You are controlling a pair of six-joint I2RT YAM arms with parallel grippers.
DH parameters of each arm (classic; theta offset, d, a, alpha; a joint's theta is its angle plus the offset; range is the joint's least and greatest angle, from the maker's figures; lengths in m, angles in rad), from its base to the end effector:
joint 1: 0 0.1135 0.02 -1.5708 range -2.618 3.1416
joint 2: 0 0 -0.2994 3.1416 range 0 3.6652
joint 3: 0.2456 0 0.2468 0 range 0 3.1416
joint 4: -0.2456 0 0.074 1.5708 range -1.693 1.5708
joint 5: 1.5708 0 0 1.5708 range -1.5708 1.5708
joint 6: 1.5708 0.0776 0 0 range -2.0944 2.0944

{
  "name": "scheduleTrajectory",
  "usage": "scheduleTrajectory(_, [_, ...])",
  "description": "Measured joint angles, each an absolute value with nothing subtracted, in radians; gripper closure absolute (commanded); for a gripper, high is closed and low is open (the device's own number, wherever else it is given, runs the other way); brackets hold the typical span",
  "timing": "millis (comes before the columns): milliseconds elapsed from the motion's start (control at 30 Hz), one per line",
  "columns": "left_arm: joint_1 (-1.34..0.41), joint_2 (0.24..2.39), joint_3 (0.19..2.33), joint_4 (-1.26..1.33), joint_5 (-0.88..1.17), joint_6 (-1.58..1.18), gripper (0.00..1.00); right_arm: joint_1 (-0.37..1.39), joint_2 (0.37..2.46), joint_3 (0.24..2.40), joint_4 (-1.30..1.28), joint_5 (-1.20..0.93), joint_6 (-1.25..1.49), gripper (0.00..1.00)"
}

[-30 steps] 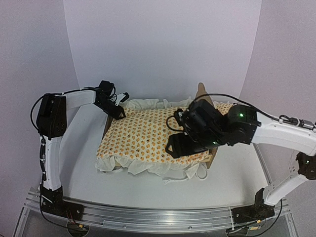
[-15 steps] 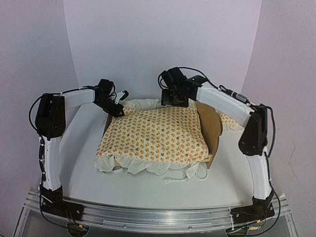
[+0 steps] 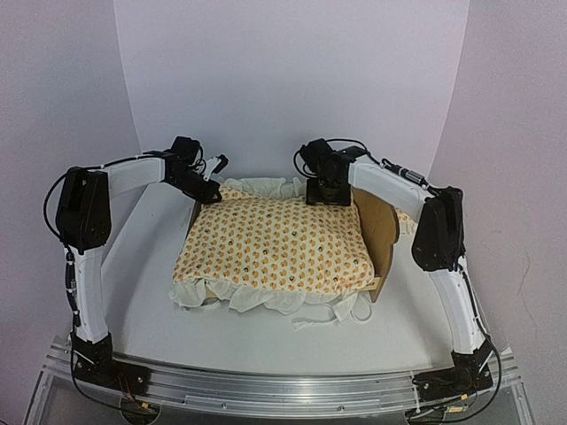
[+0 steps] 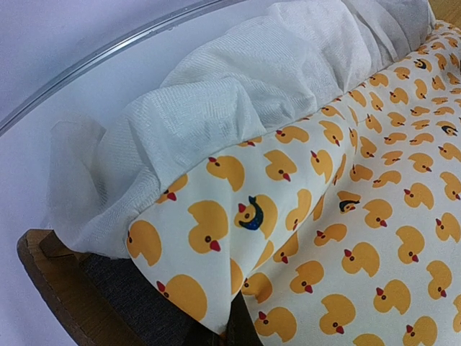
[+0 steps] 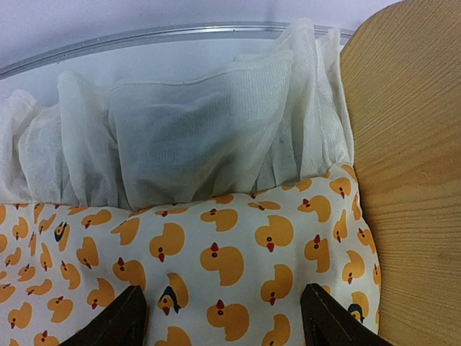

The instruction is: Set up the pet bed

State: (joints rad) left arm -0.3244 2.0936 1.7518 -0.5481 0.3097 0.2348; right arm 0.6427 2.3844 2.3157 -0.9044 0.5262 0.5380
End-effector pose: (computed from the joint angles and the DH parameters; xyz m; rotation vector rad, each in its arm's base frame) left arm 0.4742 -0.1844 0.2343 0.8044 2.3119 -0.4199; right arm 0.4716 0.3044 0.2459 0.0722 2.3695 -0.1235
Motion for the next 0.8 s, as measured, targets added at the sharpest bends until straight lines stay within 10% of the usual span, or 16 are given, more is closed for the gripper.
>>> scheduleTrajectory(67, [-0.325, 2.094, 1.752, -0.548, 0.309, 0.235, 1.00, 0.638, 2.384, 2.314, -0.910, 0.510, 0.547, 0.36])
scheduleTrajectory(233, [-0.325, 2.094, 1.752, -0.546, 0.311, 0.234, 1.00, 0.608, 2.400, 2.305, -0.915, 0.424, 0.558, 0.99])
scheduleTrajectory(800, [-0.289, 2.065, 1.773, -0.527, 0.340, 0.201, 1.00, 0.564, 2.399, 2.496, -0.746, 0.380, 0.313, 1.00])
